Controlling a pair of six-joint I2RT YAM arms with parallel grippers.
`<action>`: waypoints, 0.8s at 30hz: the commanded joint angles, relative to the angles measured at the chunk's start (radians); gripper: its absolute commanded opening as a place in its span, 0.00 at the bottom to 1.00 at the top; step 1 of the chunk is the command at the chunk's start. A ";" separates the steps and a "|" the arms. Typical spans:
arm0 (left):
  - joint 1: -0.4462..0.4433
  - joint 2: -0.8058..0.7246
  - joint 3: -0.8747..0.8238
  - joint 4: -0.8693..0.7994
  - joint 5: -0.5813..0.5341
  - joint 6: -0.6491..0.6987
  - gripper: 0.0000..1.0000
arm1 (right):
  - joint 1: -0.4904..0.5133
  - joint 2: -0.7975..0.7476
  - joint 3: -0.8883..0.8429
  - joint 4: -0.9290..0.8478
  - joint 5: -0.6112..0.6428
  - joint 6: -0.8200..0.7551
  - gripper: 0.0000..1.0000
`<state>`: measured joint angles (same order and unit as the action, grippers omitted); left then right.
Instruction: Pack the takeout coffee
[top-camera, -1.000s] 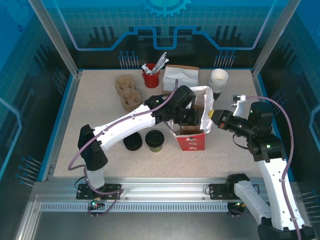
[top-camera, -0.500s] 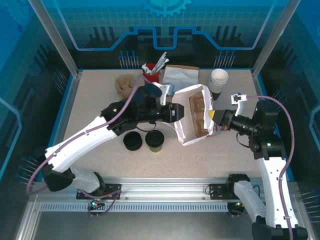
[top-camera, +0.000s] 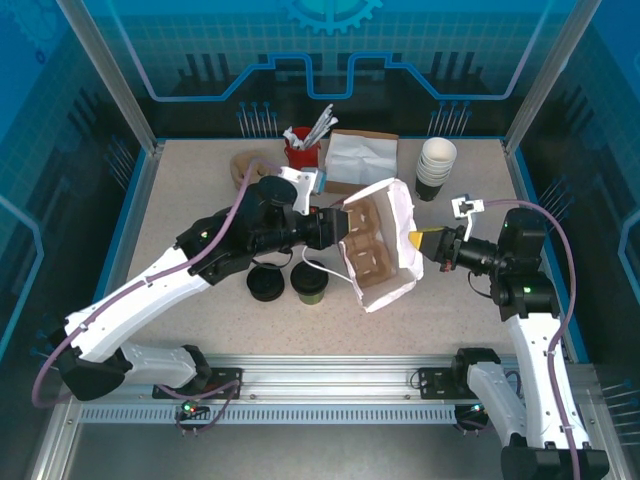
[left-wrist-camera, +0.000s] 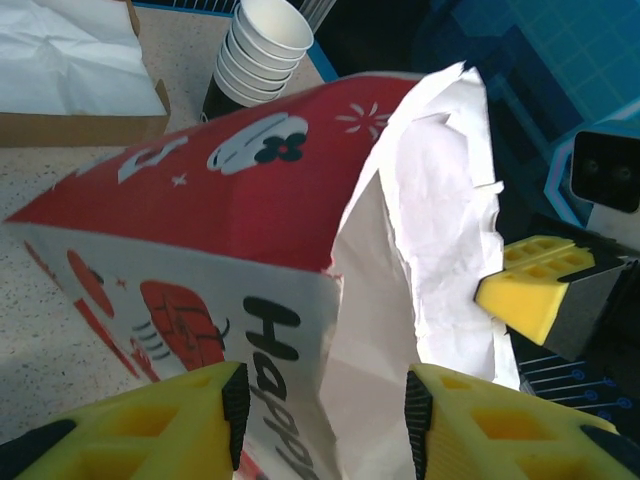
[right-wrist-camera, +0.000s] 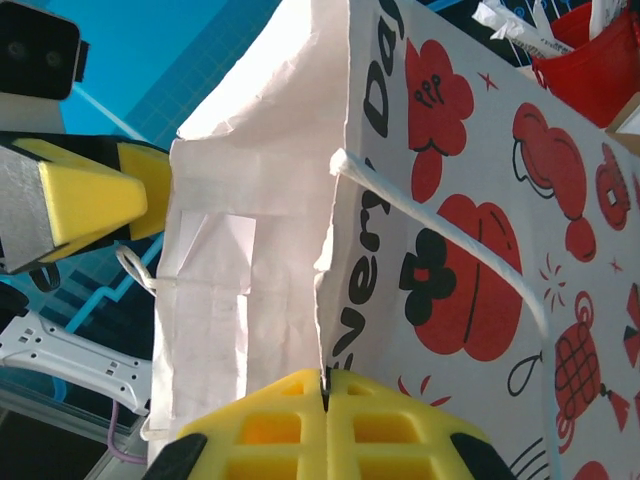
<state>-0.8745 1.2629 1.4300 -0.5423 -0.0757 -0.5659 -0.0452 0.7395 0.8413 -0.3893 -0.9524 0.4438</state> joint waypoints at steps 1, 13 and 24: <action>0.008 -0.013 -0.011 0.018 -0.015 0.032 0.48 | -0.008 -0.015 -0.010 0.046 -0.001 0.033 0.00; 0.033 0.015 0.042 -0.015 0.000 0.051 0.54 | 0.017 0.040 0.079 -0.085 0.204 0.280 0.00; 0.097 -0.098 -0.042 -0.093 -0.132 0.136 0.68 | 0.089 0.143 0.085 0.004 0.232 0.492 0.00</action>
<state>-0.7952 1.2232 1.4261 -0.6006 -0.1425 -0.4725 0.0154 0.8654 0.8932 -0.4370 -0.7265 0.8585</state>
